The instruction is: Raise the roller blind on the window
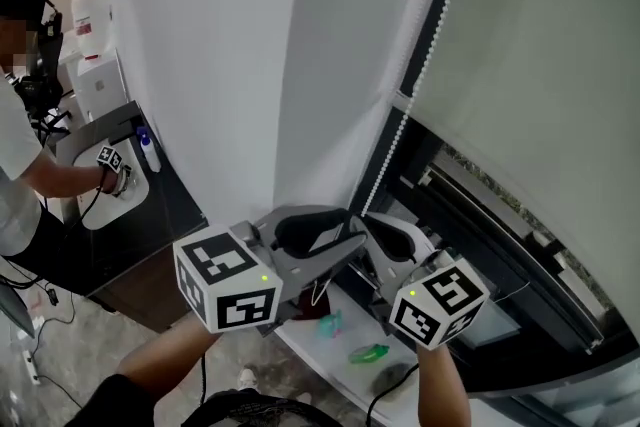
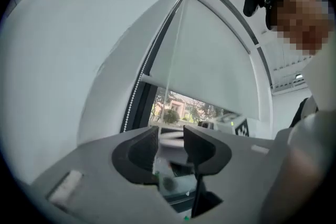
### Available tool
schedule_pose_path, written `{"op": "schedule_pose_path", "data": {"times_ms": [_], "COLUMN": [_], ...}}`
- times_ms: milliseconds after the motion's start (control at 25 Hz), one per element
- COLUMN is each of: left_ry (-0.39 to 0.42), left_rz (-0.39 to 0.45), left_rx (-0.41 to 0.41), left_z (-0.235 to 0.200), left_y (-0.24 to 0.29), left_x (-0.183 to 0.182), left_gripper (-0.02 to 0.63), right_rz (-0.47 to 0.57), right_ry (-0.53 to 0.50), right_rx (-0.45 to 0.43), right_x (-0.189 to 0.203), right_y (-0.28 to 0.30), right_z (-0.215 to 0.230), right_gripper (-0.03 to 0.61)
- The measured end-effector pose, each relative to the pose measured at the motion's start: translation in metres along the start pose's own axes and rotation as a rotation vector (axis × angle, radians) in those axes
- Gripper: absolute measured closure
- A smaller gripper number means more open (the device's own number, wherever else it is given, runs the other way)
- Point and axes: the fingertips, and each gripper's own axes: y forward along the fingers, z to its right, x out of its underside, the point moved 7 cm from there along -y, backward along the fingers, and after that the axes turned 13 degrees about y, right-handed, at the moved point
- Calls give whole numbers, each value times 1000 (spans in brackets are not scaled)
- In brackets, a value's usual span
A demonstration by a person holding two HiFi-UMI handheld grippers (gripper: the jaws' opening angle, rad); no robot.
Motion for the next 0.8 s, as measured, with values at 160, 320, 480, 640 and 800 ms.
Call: {"op": "schedule_pose_path", "data": {"times_ms": [160,320,480,640,800], "left_ry": [90,133,185,180,214], "left_rz": [30,39,31,16,-13], "left_rx": [-61,-65,-67,-37,-55], "left_z": [-2,-3,-2,2,2], "left_y": [9,22,27,33,32], "left_x": [-32,-50,-61,-62,-63], "left_gripper": [454,457,475,606,604], "right_rz": [-28,-49,-58,-86,-94], "right_ry": [21,33,51,52,110], "right_rx": [16,27,5,18,-46], "right_x": [35,49,54,55,47], "right_y": [-7,-9,-9,-12,-22], "right_z": [-1,-3,-8,-2,6], "right_gripper": [572,572,572,572,566]}}
